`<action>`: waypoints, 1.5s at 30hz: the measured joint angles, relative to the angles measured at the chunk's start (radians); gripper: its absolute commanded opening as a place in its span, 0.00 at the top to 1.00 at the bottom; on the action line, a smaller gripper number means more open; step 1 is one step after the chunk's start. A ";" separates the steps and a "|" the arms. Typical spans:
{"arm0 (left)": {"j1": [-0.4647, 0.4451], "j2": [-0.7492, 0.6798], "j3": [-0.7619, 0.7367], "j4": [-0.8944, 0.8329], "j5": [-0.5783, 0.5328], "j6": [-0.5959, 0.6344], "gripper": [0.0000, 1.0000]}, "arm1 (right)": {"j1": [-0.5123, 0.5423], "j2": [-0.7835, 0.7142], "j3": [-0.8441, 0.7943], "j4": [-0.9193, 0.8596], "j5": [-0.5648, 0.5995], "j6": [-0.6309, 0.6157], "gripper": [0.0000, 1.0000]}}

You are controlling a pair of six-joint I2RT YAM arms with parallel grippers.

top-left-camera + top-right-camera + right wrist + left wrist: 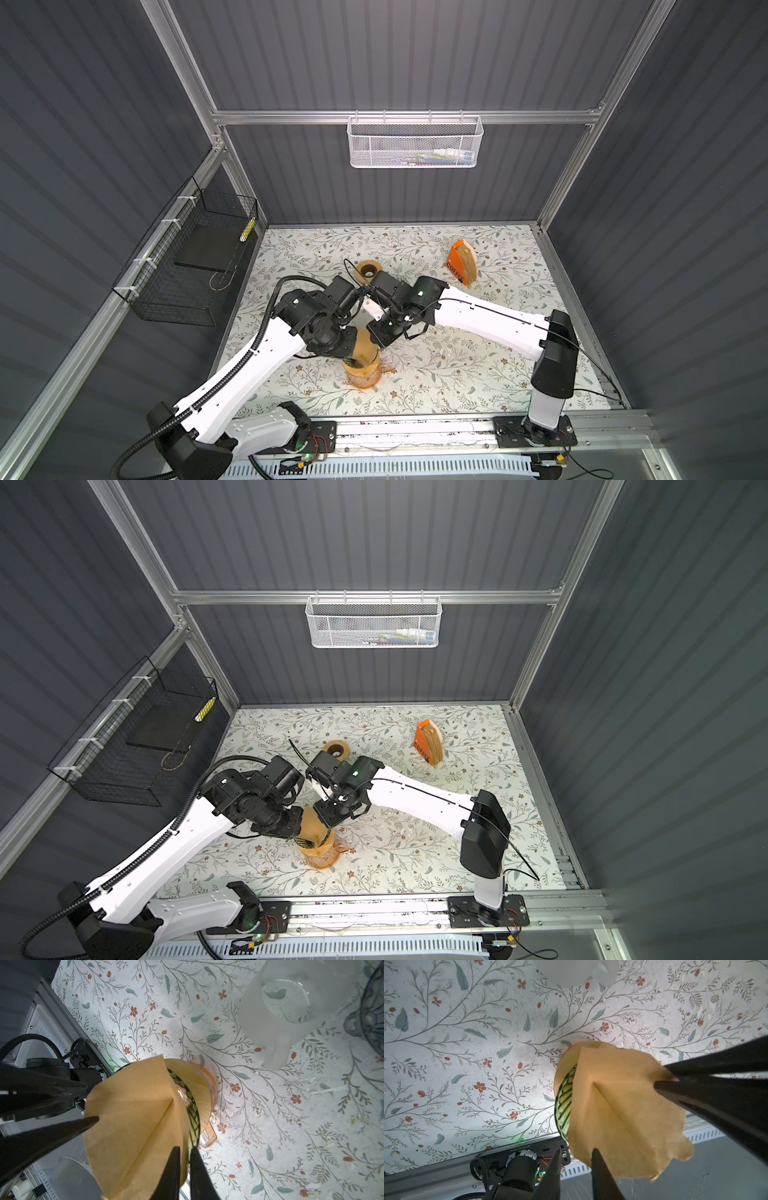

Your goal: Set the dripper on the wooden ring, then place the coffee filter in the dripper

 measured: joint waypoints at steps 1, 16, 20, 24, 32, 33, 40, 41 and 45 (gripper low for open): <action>0.000 -0.003 0.008 -0.003 -0.002 0.000 0.73 | 0.000 0.002 0.000 -0.001 0.002 0.000 0.86; 0.000 -0.024 0.019 0.005 0.010 -0.008 0.85 | 0.005 0.007 0.003 -0.005 0.008 -0.003 0.86; 0.000 -0.024 0.006 0.011 0.010 -0.008 0.86 | 0.005 0.007 0.004 -0.005 0.010 -0.003 0.86; 0.000 -0.025 -0.017 0.015 0.011 -0.008 0.86 | 0.005 0.008 0.007 -0.005 0.010 -0.003 0.86; 0.000 -0.025 -0.047 0.017 0.011 -0.008 0.86 | 0.005 0.012 0.015 -0.006 0.010 -0.003 0.86; 0.000 -0.025 -0.050 0.017 0.011 -0.008 0.86 | 0.005 0.014 0.016 -0.006 0.010 -0.003 0.86; 0.000 -0.027 -0.061 0.025 0.011 -0.008 0.86 | 0.010 0.035 0.024 -0.007 0.014 -0.006 0.86; 0.000 -0.027 -0.063 0.025 0.011 -0.008 0.86 | 0.011 0.038 0.029 -0.010 0.017 -0.006 0.86; 0.000 -0.027 -0.066 0.029 0.011 -0.008 0.86 | 0.015 0.043 0.034 -0.015 0.023 -0.011 0.86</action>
